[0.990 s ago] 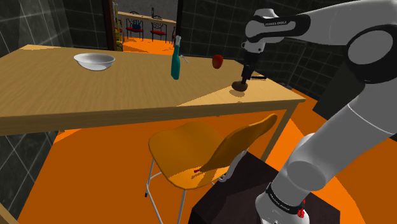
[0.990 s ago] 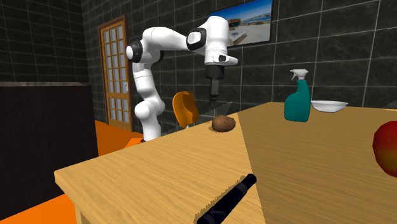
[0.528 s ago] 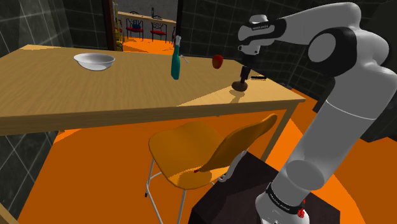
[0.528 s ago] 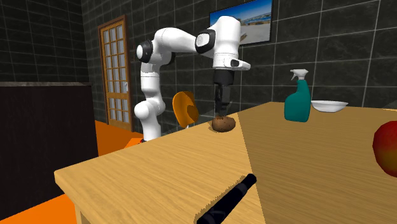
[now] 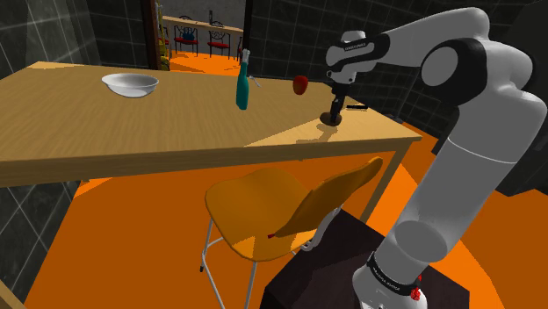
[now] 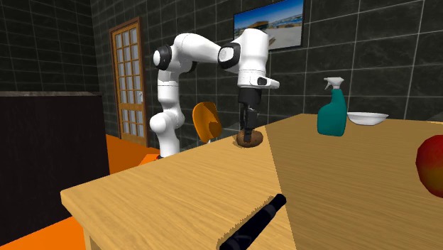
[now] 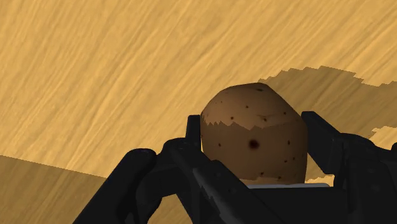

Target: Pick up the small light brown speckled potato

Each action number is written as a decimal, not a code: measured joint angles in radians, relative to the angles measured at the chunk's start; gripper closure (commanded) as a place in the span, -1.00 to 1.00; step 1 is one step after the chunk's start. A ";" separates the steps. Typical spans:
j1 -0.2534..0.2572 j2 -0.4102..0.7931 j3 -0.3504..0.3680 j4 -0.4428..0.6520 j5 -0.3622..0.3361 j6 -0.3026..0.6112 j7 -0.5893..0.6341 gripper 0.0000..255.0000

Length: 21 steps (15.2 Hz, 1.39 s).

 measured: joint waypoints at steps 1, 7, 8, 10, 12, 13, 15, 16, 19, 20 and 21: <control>0.000 0.000 0.000 -0.001 0.000 0.002 0.000 1.00; -0.001 0.001 -0.001 -0.001 0.001 0.004 -0.001 1.00; -0.001 0.001 -0.001 -0.002 0.001 0.005 -0.001 1.00; 0.000 -0.001 0.000 0.003 -0.001 -0.003 0.000 1.00; 0.000 -0.002 0.000 0.022 0.000 -0.024 -0.001 1.00; 0.001 -0.004 0.001 0.034 -0.001 -0.038 0.000 1.00; 0.002 -0.004 0.001 0.059 -0.001 -0.063 -0.002 1.00; 0.001 -0.002 0.000 0.073 0.000 -0.075 -0.005 1.00; 0.002 -0.004 0.002 0.114 0.000 -0.118 -0.005 1.00; 0.002 -0.003 0.001 0.127 0.001 -0.130 -0.007 1.00; 0.002 -0.005 0.001 0.139 0.000 -0.143 -0.008 1.00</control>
